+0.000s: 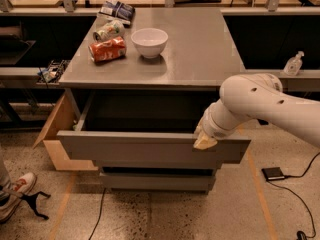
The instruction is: Open top drawer
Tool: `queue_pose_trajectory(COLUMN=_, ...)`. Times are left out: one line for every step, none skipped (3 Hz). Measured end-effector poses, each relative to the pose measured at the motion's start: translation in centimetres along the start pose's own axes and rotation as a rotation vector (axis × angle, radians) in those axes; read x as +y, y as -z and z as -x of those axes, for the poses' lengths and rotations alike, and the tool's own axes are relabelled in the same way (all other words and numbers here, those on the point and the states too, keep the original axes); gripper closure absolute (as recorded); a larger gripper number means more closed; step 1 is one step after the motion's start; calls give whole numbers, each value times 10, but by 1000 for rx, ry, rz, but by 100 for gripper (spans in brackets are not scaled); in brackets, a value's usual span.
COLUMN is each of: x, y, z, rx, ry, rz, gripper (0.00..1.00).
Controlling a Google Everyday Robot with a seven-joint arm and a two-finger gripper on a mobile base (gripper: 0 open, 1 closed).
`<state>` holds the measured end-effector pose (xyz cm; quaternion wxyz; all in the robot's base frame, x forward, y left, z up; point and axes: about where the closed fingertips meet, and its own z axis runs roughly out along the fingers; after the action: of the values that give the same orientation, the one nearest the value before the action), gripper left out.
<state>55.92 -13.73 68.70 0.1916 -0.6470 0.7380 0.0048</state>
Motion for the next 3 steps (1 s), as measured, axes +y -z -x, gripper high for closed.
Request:
queue_pose_trajectory(x=32, y=9, z=-13, rx=30, ry=-11, rz=-15, gripper=100)
queue_pose_trajectory(x=32, y=9, z=-13, rx=30, ry=-11, rz=-15, gripper=100)
queue_pose_trajectory(x=32, y=9, z=-13, rx=30, ry=-11, rz=-15, gripper=100)
